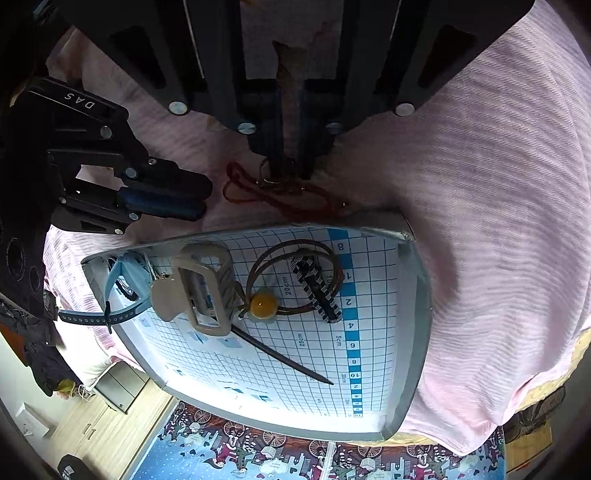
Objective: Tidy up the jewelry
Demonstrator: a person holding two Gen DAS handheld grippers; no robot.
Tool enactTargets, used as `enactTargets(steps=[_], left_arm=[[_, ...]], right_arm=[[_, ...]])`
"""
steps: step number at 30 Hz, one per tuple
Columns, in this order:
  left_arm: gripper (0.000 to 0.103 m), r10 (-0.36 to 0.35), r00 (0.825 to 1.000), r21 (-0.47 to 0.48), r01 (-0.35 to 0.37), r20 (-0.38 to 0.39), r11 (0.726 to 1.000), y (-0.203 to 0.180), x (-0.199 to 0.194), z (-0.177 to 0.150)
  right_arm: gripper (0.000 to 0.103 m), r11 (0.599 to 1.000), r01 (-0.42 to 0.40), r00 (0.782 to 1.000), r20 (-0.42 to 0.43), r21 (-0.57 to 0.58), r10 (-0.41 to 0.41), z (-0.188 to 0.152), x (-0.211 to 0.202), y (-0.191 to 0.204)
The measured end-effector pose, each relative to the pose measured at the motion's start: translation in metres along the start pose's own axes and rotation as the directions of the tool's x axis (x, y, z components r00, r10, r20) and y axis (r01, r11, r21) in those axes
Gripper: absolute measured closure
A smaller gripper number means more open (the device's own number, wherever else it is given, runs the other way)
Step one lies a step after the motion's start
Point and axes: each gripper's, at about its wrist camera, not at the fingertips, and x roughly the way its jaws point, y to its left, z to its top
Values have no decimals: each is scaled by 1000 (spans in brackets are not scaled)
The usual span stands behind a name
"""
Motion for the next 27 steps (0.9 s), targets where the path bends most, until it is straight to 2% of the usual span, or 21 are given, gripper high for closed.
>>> enactTargets(steps=[4, 8, 20, 27], left_arm=[[101, -1, 1000, -15, 1, 6, 1000, 4, -1, -1], [103, 37, 999, -49, -36, 6, 998, 8, -6, -3], [103, 37, 999, -101, -36, 6, 994, 17, -10, -7], [103, 39, 999, -104, -38, 10, 994, 18, -11, -9]], right_arm=[[90, 1000, 3, 1000, -15, -14, -3, 1, 4, 3], [90, 1000, 8, 999, -36, -21, -8, 2, 9, 6], [74, 1000, -4, 998, -68, -28, 2, 8, 22, 8], [74, 998, 31, 996, -86, -57, -36, 7, 30, 14]])
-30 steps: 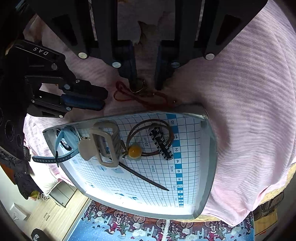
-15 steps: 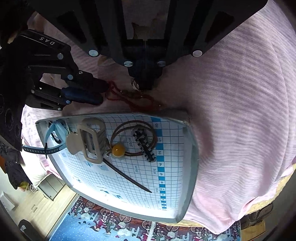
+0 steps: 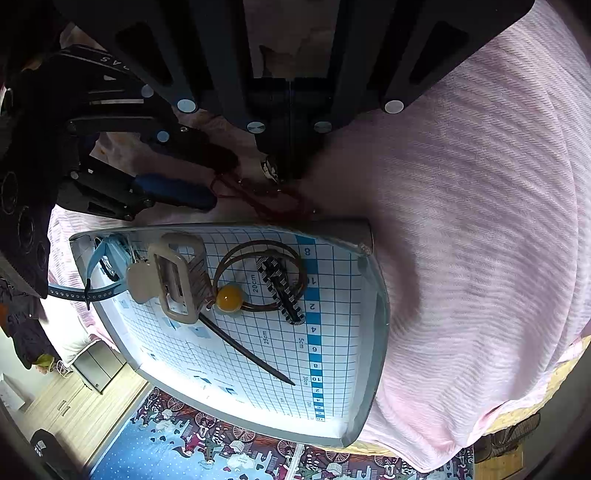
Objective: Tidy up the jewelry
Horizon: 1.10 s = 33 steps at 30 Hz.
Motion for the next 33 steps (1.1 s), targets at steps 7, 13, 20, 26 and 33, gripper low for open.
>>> enactTargets(steps=[7, 13, 20, 26, 33], left_arm=[[103, -23, 999, -1, 23, 24, 1000, 1, -3, -2], [103, -19, 999, 30, 18, 45, 999, -4, -9, -5], [103, -48, 998, 63, 45, 40, 997, -13, -9, -8], [97, -6, 999, 87, 2, 43, 996, -22, -6, -9], [72, 17, 999, 187, -23, 32, 982, -43, 7, -9]], right_arm=[[93, 1000, 14, 999, 30, -17, -14, -5, -1, 3], [94, 998, 59, 992, 111, 5, -60, -9, -16, 4], [94, 994, 83, 984, 150, 71, -93, -13, -27, -6], [94, 990, 84, 987, 125, 115, -98, -13, -26, -15], [94, 987, 64, 991, 111, 147, -81, -16, -23, -22]])
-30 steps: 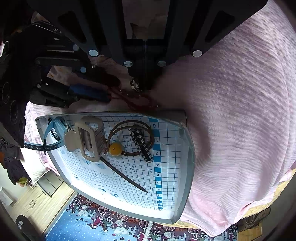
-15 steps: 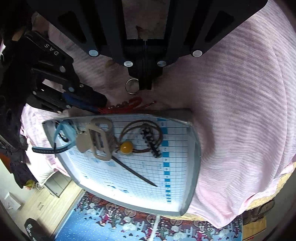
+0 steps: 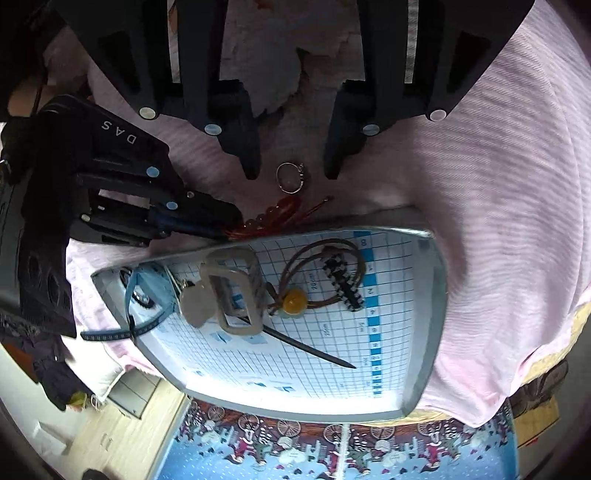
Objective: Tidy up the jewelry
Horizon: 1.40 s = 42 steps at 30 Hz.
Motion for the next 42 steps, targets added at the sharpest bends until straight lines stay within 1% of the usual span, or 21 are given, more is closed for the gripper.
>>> enactTargets(steps=[3, 7, 11, 12, 15, 18, 21, 26, 28, 31, 35, 37, 40, 42], left_arm=[[72, 11, 1000, 4, -11, -16, 1000, -1, 9, 2], [73, 4, 1000, -7, -4, -19, 1000, 2, 16, 4], [73, 34, 999, 33, -33, -35, 999, -3, 24, 8], [75, 38, 999, 40, -37, -38, 999, -4, 26, 9], [86, 37, 998, 37, -35, -44, 999, -2, 27, 8], [86, 31, 999, 33, -30, -41, 999, -1, 26, 8], [87, 39, 999, 53, -37, -30, 998, -5, 21, 7], [87, 56, 998, 111, -59, 32, 992, -19, 4, 6], [87, 50, 997, 117, -57, 56, 992, -24, -5, 7], [87, 24, 996, 110, -33, 83, 993, -28, -17, 4], [87, -11, 993, 102, -1, 118, 995, -32, -33, 0], [87, -18, 990, 95, 5, 142, 995, -32, -36, 4], [87, -18, 982, 68, 5, 190, 998, -28, -45, 7], [87, -23, 974, 32, 17, 227, 999, -21, -48, 11]], right_arm=[[94, 1000, 1, 1000, 0, 0, -1, 0, 0, 0], [94, 1000, 3, 1000, -2, -2, -3, 0, 1, 0], [94, 1000, 7, 1000, -5, -6, -7, 0, 3, 1], [94, 1000, 8, 1000, -6, -7, -8, 0, 4, 1], [94, 1000, 10, 1000, -8, -13, -11, 0, 5, 2], [94, 1000, 8, 1000, 1, -19, -8, 0, 3, 3], [94, 1000, 16, 999, 40, -27, -15, -1, -4, 6], [94, 997, 55, 993, 106, -61, -48, -5, -21, 16], [94, 995, 67, 989, 133, -70, -57, -5, -28, 19], [94, 993, 92, 980, 182, -73, -78, -4, -42, 22], [94, 992, 117, 961, 257, -53, -100, 4, -66, 18], [94, 991, 126, 953, 283, -35, -111, 6, -75, 14], [94, 990, 140, 941, 312, 5, -134, 11, -84, 5], [94, 989, 145, 935, 323, 32, -148, 14, -87, -3]])
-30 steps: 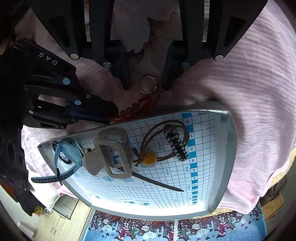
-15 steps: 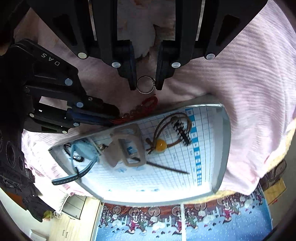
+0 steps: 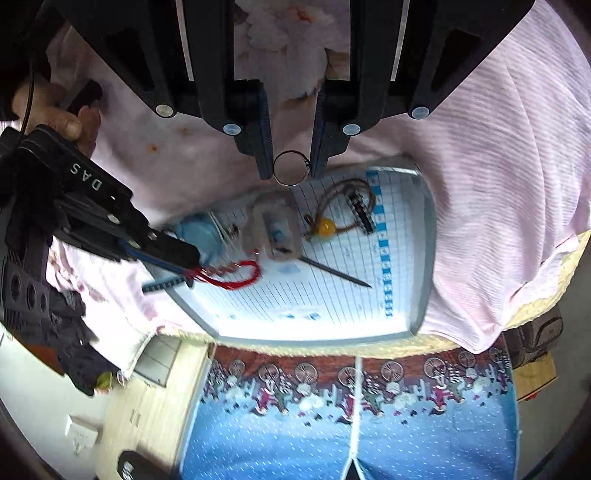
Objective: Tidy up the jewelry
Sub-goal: 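Lower the red keychain into the tray with both tools and open them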
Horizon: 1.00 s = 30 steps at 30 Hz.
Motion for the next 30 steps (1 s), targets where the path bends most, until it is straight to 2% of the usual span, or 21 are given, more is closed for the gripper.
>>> enactTargets(steps=[4, 7, 12, 18, 30], left_arm=[[87, 19, 996, -73, -12, 87, 997, 17, -7, 9], [87, 50, 992, -113, -37, 115, 993, 30, -9, 13], [87, 53, 997, -164, -42, 64, 985, 45, 5, 14], [87, 21, 997, -163, -10, 69, 987, 47, 10, 19], [87, 14, 1000, -200, -10, 18, 980, 58, 22, 18]], right_arm=[[94, 998, 17, 1000, 1, 68, -17, 1, 2, -16], [94, 994, 27, 999, -20, 110, -25, -3, 7, -24], [94, 985, 14, 999, -52, 174, -5, -12, 15, -33], [94, 991, 15, 997, -81, 136, -4, -16, 22, -22], [93, 992, 29, 994, -110, 122, -16, -20, 31, -18]])
